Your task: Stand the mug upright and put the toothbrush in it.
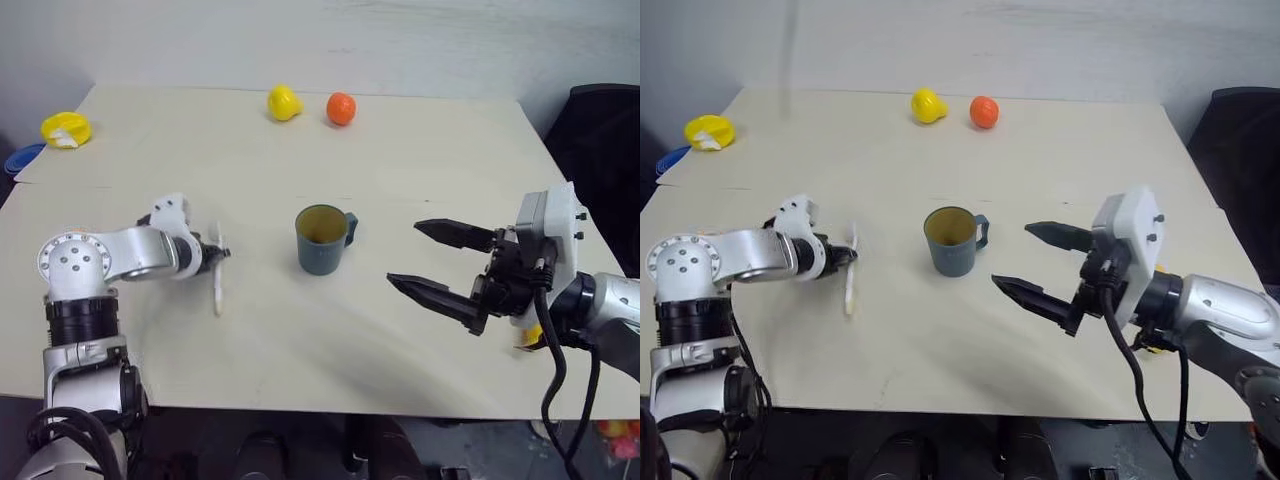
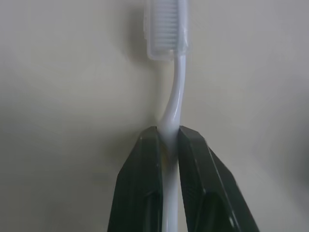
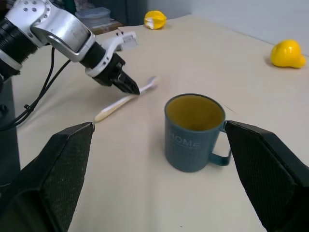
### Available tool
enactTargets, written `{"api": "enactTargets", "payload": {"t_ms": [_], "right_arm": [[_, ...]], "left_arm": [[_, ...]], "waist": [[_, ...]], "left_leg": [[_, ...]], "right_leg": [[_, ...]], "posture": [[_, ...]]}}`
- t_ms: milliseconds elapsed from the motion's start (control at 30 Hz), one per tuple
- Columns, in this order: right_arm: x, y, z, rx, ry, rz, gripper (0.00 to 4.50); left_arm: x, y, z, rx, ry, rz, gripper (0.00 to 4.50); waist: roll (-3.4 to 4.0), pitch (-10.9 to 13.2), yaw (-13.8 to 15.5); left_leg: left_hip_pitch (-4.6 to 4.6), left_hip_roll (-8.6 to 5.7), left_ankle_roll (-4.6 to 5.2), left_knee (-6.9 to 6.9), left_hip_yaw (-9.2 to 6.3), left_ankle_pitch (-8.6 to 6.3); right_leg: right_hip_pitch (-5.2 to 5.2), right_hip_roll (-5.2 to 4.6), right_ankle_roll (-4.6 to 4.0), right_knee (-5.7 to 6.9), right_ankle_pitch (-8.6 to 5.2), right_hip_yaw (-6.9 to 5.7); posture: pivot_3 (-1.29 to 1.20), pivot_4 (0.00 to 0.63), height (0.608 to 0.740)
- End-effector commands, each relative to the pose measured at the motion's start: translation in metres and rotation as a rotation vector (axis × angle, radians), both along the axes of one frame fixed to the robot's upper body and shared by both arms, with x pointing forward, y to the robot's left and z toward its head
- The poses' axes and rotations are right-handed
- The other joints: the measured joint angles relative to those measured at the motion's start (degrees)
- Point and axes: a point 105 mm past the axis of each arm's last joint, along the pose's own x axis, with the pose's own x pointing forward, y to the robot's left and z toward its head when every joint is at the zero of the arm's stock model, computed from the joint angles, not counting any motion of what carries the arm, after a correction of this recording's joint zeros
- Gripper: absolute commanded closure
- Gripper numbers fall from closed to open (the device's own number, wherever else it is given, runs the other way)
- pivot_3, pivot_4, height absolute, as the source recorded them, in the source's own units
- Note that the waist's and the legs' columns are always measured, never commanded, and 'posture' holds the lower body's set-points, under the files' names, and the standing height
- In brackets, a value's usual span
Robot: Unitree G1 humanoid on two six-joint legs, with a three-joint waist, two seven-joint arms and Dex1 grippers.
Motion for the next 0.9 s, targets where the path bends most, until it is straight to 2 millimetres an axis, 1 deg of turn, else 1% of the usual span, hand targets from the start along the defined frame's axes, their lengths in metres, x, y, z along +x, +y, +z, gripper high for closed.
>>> {"api": "enactTargets", "payload": {"t_ms": [33, 67, 133, 200, 233, 300, 367, 433, 500, 567, 667, 767, 900], "right_arm": [[-0.005, -0.002, 0.010, 0.002, -0.047, -0.034, 0.00], [-0.006, -0.001, 0.010, 0.002, -0.045, -0.039, 0.00], [-0.008, 0.001, 0.008, -0.002, -0.042, -0.043, 0.00], [-0.008, 0.002, 0.007, -0.006, -0.041, -0.050, 0.00], [-0.008, 0.001, 0.007, -0.004, -0.043, -0.059, 0.00], [-0.007, -0.001, 0.008, -0.002, -0.049, -0.084, 0.00], [-0.005, -0.003, 0.007, -0.004, -0.051, -0.114, 0.00], [-0.004, -0.005, 0.007, 0.002, -0.053, -0.136, 0.00], [-0.004, -0.006, 0.007, 0.016, -0.056, -0.153, 0.00], [-0.004, -0.007, 0.007, 0.033, -0.054, -0.168, 0.00], [-0.003, -0.008, 0.004, 0.043, -0.050, -0.195, 0.00], [-0.002, -0.011, 0.003, 0.050, -0.047, -0.214, 0.00], [0.000, -0.013, 0.003, 0.055, -0.048, -0.227, 0.00]], "left_arm": [[0.020, -0.028, 0.094, -0.158, -0.424, -0.115, 4.32], [0.021, -0.039, 0.114, -0.213, -0.512, -0.153, 4.32], [0.020, -0.056, 0.137, -0.327, -0.615, -0.213, 4.32], [0.019, -0.067, 0.148, -0.379, -0.670, -0.253, 4.32], [0.016, -0.077, 0.150, -0.372, -0.695, -0.303, 4.32], [0.010, -0.095, 0.148, -0.335, -0.709, -0.405, 4.32], [0.005, -0.108, 0.142, -0.240, -0.732, -0.484, 4.32], [0.002, -0.115, 0.138, -0.157, -0.770, -0.541, 4.32], [0.000, -0.122, 0.137, -0.136, -0.809, -0.579, 4.32], [-0.002, -0.135, 0.130, -0.116, -0.819, -0.633, 4.32], [-0.012, -0.153, 0.116, -0.008, -0.872, -0.738, 4.32], [-0.018, -0.162, 0.105, 0.059, -0.913, -0.792, 4.32], [-0.018, -0.167, 0.095, 0.070, -0.951, -0.778, 4.32]], "waist": [[-0.02, 0.0, 0.2], [-0.02, 0.0, 0.4], [-0.01, 0.0, 0.6], [-0.01, 0.0, 0.5], [-0.01, 0.0, 0.2], [-0.02, 0.0, -0.2], [-0.01, 0.0, -0.2], [-0.01, 0.0, -0.1], [-0.01, 0.0, -0.1], [-0.01, 0.0, 0.0], [-0.01, 0.0, 0.1], [-0.01, 0.0, 0.1], [-0.01, 0.0, 0.0]], "left_leg": [[-0.05, 0.00, 0.00, -0.01, 0.00, 0.00], [-0.12, 0.00, 0.00, 0.00, -0.05, 0.00], [-0.23, 0.00, 0.01, -0.01, -0.14, 0.00], [-0.06, -0.02, 0.04, -0.22, -0.13, -0.02], [0.00, -0.02, 0.04, -0.31, -0.14, -0.02], [0.10, -0.02, 0.05, -0.48, -0.13, -0.01], [0.11, -0.01, 0.06, -0.54, -0.14, 0.00], [0.12, -0.01, 0.06, -0.58, -0.15, 0.02], [0.12, -0.01, 0.06, -0.57, -0.17, 0.02], [0.11, -0.01, 0.07, -0.57, -0.18, 0.03], [0.09, -0.01, 0.08, -0.57, -0.24, 0.03], [0.06, -0.01, 0.09, -0.61, -0.27, 0.03], [0.06, -0.01, 0.11, -0.61, -0.29, 0.03]], "right_leg": [[-0.01, 0.00, 0.01, -0.06, 0.00, -0.04], [-0.01, -0.01, 0.01, -0.09, 0.00, -0.11], [0.03, 0.00, 0.07, -0.31, 0.04, -0.22], [0.27, -0.02, 0.16, -0.60, 0.09, -0.22], [0.35, -0.01, 0.19, -0.72, 0.11, -0.25], [0.44, 0.00, 0.22, -0.86, 0.13, -0.27], [0.43, 0.01, 0.23, -0.87, 0.13, -0.29], [0.43, 0.02, 0.22, -0.88, 0.13, -0.30], [0.44, 0.02, 0.22, -0.91, 0.13, -0.30], [0.45, 0.01, 0.23, -0.92, 0.13, -0.29], [0.47, 0.01, 0.23, -0.96, 0.13, -0.31], [0.48, 0.02, 0.24, -1.06, 0.14, -0.33], [0.49, 0.01, 0.24, -1.07, 0.14, -0.33]], "posture": [[0.00, 0.150, 0.740], [0.00, 0.150, 0.740], [0.00, 0.150, 0.740], [0.00, 0.150, 0.740], [0.00, 0.150, 0.740], [0.00, 0.150, 0.740], [0.00, 0.150, 0.740], [0.00, 0.150, 0.740], [0.00, 0.150, 0.740], [0.00, 0.150, 0.740], [0.00, 0.150, 0.740], [0.00, 0.150, 0.740], [0.00, 0.150, 0.740]]}}
